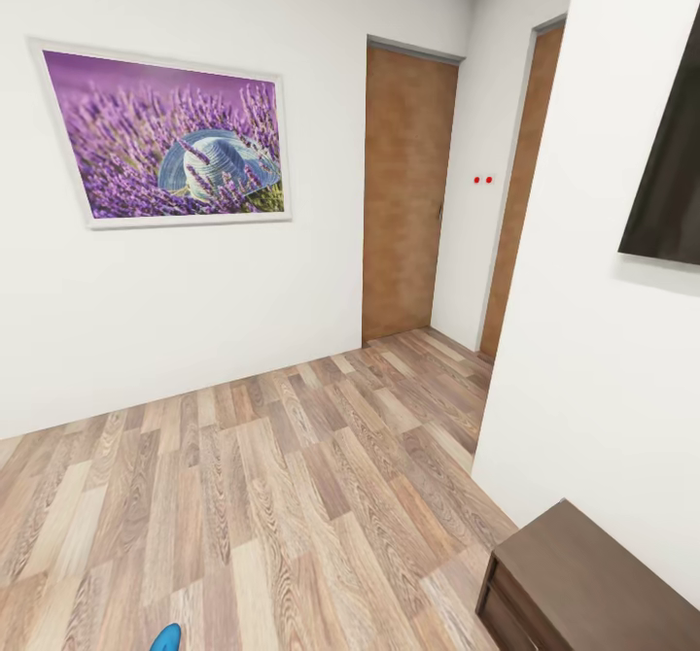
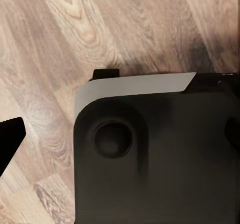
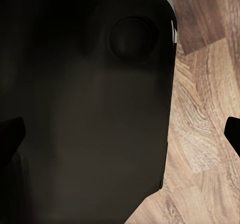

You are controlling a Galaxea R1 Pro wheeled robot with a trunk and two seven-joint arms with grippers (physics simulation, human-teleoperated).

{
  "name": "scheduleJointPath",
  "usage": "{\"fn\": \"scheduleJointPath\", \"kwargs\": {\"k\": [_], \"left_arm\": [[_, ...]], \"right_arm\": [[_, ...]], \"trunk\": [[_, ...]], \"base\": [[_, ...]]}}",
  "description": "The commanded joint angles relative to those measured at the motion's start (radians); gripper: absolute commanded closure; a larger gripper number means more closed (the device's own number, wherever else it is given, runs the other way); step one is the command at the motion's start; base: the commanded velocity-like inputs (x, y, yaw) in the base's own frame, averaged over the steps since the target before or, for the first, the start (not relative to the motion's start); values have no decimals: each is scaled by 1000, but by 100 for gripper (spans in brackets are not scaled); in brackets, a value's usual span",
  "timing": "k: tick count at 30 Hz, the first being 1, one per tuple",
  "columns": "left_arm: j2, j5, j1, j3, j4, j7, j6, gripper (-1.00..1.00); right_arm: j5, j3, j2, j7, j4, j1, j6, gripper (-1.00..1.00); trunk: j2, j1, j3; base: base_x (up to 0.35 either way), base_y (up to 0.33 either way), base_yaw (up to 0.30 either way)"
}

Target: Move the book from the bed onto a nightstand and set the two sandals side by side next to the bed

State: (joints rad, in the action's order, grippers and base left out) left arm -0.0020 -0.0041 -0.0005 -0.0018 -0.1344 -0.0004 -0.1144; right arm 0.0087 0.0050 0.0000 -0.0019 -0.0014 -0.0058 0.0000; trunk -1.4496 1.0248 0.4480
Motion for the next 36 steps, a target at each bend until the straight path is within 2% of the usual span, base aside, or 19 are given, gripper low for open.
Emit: {"fn": "scheduleJointPath", "kwargs": {"k": [1,9,26,36], "left_arm": [[0,0,0,0,-3,0,-10,-100],[-1,0,0,-1,-10,-1,-36,-100],[-1,0,0,0,-11,-1,-42,-100],[-1,0,0,0,-11,-1,-42,-100]], "right_arm": [[1,1,0,0,0,0,0,-100],[1,1,0,0,0,0,0,-100],[-5,0,0,0,0,0,0,-100],[-9,-3,0,2,0,0,0,-100]], "trunk": [[0,0,1],[0,0,1],[0,0,1],[0,0,1]], "base": [[134,0,0],[226,0,0],[288,0,0],[110,0,0]]}}
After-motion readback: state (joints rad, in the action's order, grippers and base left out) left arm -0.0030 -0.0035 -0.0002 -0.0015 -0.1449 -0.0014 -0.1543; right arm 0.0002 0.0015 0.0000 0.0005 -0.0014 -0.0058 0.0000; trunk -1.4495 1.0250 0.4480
